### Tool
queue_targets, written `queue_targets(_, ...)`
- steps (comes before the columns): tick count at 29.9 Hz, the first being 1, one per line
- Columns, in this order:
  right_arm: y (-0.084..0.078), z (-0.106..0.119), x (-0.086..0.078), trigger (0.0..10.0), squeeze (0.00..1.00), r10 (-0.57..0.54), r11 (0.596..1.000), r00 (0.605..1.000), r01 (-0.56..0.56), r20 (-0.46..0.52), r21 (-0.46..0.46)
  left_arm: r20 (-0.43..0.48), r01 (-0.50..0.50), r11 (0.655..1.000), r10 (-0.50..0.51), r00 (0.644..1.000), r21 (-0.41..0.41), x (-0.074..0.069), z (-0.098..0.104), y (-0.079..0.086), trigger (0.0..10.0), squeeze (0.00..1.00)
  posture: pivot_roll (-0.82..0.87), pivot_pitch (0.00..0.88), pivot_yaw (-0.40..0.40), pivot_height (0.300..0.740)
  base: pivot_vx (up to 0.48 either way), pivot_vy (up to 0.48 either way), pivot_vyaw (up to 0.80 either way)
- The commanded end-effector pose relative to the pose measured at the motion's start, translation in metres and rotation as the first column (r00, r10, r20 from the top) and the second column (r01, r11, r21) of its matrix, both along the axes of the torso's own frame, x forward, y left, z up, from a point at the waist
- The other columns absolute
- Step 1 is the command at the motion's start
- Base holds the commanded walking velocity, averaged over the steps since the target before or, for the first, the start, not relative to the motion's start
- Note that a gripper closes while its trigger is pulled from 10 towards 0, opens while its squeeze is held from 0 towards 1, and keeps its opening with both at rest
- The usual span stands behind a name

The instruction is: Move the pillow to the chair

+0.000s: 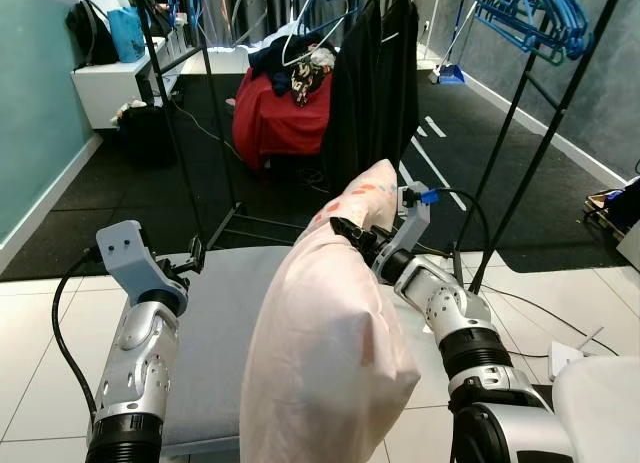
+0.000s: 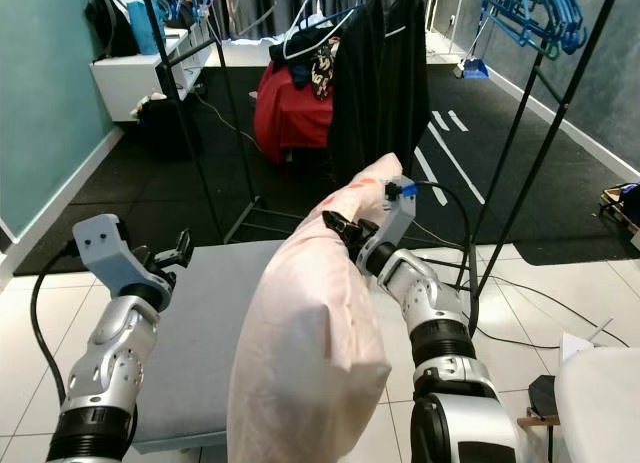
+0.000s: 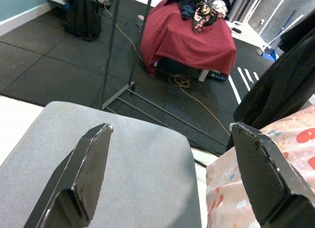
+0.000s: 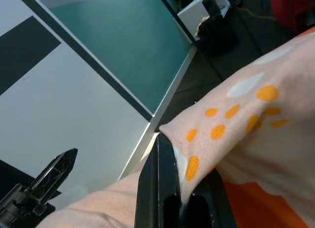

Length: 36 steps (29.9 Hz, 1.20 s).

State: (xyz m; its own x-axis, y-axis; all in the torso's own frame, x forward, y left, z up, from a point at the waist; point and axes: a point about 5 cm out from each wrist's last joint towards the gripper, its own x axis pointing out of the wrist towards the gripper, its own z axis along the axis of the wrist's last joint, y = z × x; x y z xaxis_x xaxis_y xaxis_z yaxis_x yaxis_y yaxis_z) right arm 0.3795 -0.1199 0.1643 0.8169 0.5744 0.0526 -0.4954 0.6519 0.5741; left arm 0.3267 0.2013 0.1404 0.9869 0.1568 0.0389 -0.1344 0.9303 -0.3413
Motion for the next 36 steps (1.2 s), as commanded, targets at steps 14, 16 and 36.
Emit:
queue_targets(14,-0.010,0.017,0.002,10.0,0.00,-0.052,0.998,0.991,0.049,0.126,0.026,0.065,0.100,0.995,-0.099,0.993,-0.010,-0.003,0.004,-0.013,10.0,0.00,-0.18,0.000,-0.020,0.740,0.000,0.000,0.05)
queue_targets(16,-0.009,0.019,0.001,10.0,0.00,-0.043,0.999,0.989,0.039,0.140,0.031,0.069,0.107,0.994,-0.108,0.992,0.017,-0.004,0.005,-0.012,10.0,0.00,-0.18,0.000,-0.018,0.740,0.000,0.000,0.76)
queue_targets(36,0.003,0.015,-0.008,10.0,0.00,0.038,0.998,0.988,-0.045,0.147,0.042,0.073,0.086,0.995,-0.090,0.993,0.056,-0.017,0.000,-0.008,10.0,0.00,-0.18,0.000,-0.029,0.740,0.000,0.000,0.76)
